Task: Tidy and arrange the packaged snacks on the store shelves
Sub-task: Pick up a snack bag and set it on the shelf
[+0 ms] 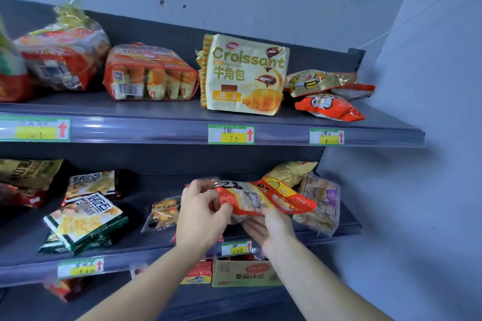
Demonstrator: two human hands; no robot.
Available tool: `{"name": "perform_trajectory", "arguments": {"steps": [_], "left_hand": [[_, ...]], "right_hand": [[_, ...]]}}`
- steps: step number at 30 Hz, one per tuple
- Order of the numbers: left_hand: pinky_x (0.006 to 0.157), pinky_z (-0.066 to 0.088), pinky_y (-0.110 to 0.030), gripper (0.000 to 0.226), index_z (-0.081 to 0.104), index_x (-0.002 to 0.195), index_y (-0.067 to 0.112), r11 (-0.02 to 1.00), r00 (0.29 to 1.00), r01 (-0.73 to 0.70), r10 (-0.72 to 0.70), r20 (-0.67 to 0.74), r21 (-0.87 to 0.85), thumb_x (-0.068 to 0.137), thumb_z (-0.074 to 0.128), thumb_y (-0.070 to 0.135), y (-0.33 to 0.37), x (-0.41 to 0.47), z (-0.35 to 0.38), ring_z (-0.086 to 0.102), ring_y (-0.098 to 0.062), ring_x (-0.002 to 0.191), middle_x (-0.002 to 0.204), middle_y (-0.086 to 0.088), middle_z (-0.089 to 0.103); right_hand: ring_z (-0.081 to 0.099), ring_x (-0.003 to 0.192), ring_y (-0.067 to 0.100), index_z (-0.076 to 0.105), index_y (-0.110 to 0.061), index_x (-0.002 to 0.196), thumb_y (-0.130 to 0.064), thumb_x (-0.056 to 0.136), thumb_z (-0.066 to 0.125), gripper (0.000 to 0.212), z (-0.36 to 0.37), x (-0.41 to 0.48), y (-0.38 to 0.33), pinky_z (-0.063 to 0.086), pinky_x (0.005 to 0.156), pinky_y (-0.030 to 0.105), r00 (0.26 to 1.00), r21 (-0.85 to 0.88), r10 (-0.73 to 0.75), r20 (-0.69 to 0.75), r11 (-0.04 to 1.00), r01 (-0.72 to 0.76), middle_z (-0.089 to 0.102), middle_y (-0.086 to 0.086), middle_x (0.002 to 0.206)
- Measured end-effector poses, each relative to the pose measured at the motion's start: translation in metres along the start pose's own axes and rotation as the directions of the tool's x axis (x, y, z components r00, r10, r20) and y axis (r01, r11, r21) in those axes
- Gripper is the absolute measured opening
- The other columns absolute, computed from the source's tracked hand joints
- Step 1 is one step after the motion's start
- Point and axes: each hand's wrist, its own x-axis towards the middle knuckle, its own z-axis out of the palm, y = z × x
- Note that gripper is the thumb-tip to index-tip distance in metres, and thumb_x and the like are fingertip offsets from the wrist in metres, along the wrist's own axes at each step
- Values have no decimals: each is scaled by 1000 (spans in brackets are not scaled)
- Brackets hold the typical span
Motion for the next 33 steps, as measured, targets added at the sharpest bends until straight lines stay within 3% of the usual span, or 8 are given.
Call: {"name": "perform_trajectory", "arguments": {"steps": [4,9,12,16,23,26,30,33], "left_hand": [[84,39,-33,44,57,59,16,991,994,-30,16,106,133,77,48,55,4,-3,-13,44,-14,97,90,10,54],[87,41,-32,26,66,97,21,984,975,-5,-34,219,178,89,57,45,23,-1,-6,49,-20,108,100,4,53],[92,45,-35,53,48,132,17,991,948,83,-110,299,102,90,57,48,39,-3,3,54,-25,116,123,-3,57],[89,46,-31,77,16,149,20,942,910,239,-132,393,-235,90,61,41,73,-12,10,58,-22,112,126,0,56],[85,57,-37,32,60,112,15,842,766,259,119,632,-473,83,73,20,134,-3,31,70,-21,94,109,-8,71],[71,57,-26,28,60,109,16,828,806,198,166,568,-524,84,72,18,164,15,42,72,-13,87,104,-3,72],[75,59,-34,18,62,101,20,830,887,140,137,440,-540,85,71,18,204,51,58,72,-16,84,97,1,73],[73,59,-37,15,62,96,18,777,925,169,88,370,-606,85,71,13,234,81,68,72,-22,83,96,-5,73]], "right_hand": [[66,83,28,61,-10,94,-6,92,49,12,-19,-9,-1,56,68,35,973,-200,-196,-123,965,169,69,13,93],[59,82,13,63,-22,90,-15,94,53,12,-52,-41,-15,45,63,24,891,-443,-450,-52,810,384,66,-1,94],[66,87,18,68,-24,85,-19,96,54,18,-71,-58,-25,54,76,34,867,-446,-496,47,766,463,72,-3,90],[71,87,23,70,-19,90,-17,96,54,17,-90,-74,-48,57,81,43,815,-326,-576,55,762,560,75,2,90],[71,86,29,72,-20,93,-18,92,60,12,-113,-82,-127,55,82,53,767,-52,-625,-145,779,625,75,6,90],[71,84,28,71,-20,88,-18,91,62,10,-110,-80,-166,57,79,50,726,-34,-669,-156,739,673,75,5,88],[70,86,26,69,-23,88,-22,92,61,9,-97,-73,-221,56,82,50,640,-132,-759,-121,651,747,73,3,93],[66,94,23,59,-25,115,-27,89,63,26,-85,-68,-259,54,87,43,526,-276,-845,-94,530,802,66,1,107]]}}
